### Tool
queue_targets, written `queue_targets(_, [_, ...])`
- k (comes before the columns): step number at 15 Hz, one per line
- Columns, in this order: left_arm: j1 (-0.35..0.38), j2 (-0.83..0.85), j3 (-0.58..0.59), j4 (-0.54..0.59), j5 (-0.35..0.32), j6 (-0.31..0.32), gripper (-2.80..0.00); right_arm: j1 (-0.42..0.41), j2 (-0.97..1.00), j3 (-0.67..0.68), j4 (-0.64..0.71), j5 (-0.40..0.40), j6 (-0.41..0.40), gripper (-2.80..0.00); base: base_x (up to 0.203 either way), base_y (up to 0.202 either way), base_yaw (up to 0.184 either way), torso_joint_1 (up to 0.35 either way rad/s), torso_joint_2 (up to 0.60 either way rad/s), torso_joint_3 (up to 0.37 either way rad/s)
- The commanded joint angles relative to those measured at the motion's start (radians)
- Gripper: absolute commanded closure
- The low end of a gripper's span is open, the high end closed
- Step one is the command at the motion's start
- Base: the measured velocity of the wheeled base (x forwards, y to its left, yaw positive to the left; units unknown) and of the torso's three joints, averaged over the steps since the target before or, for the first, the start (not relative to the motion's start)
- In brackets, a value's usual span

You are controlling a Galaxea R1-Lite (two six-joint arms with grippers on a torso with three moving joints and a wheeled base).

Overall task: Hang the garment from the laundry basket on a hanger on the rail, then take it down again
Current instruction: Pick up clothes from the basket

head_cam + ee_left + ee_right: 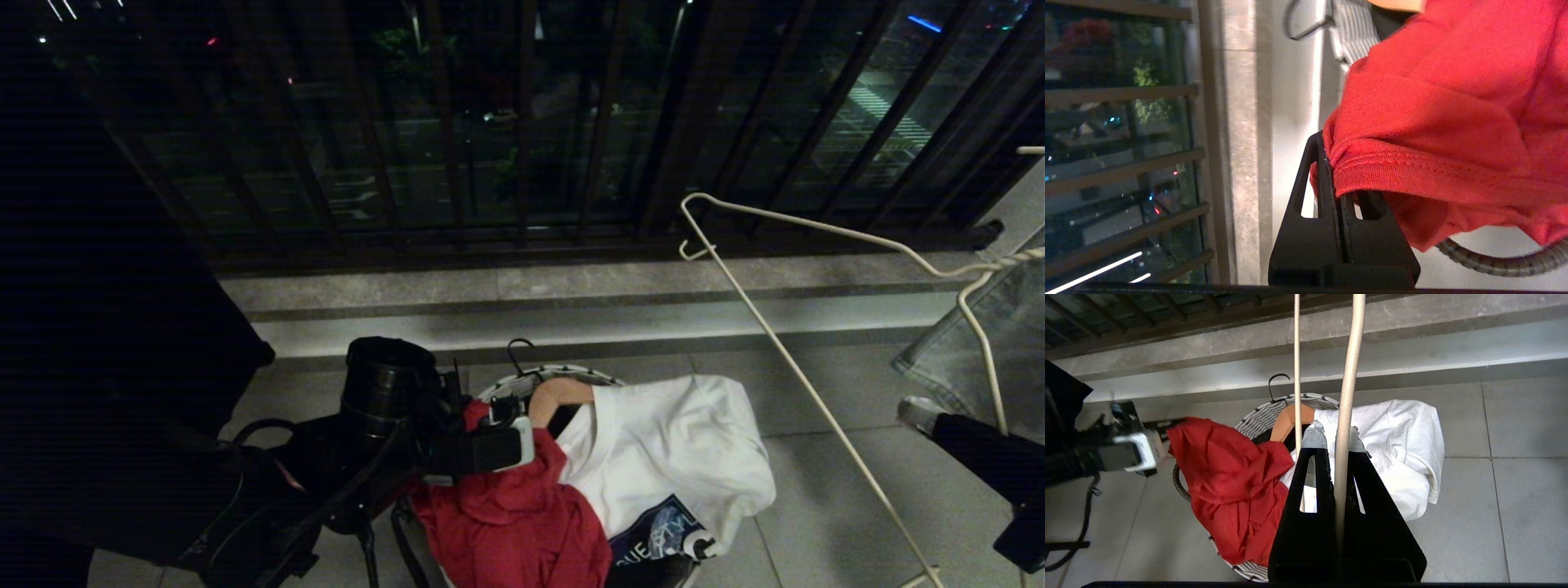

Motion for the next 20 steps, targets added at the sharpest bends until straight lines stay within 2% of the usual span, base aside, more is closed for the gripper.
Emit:
queue_targets(1, [-0.003, -0.029, -0.011, -0.004, 0.003, -0.018, 0.0, 0.001, 0.022, 0.004, -0.003, -0.001, 0.004, 0.0, 0.0, 0.0, 0.0, 0.0, 0.0, 0.0])
queue_targets(8, [-0.039, -0.044, -0.031, -0.004, 0.068, -0.018, 0.0, 0.001, 0.03, 0.007, -0.003, 0.0, 0.008, 0.0, 0.0, 0.0, 0.0, 0.0, 0.0, 0.0])
queue_targets(11, [-0.042, -0.051, -0.031, -0.004, 0.069, -0.016, 0.0, 0.001, 0.022, 0.007, -0.003, 0.0, 0.007, 0.0, 0.0, 0.0, 0.0, -0.001, 0.0, 0.011])
queue_targets(16, [-0.068, -0.085, -0.028, -0.002, 0.113, 0.004, 0.0, 0.001, 0.004, 0.004, -0.003, 0.0, 0.003, 0.0, 0.0, 0.0, 0.0, 0.004, 0.0, 0.168])
queue_targets(20, [-0.069, -0.112, -0.022, -0.001, 0.114, 0.028, 0.0, 0.001, -0.001, 0.005, -0.003, 0.0, 0.001, 0.0, 0.0, 0.0, 0.0, 0.002, 0.0, 0.203])
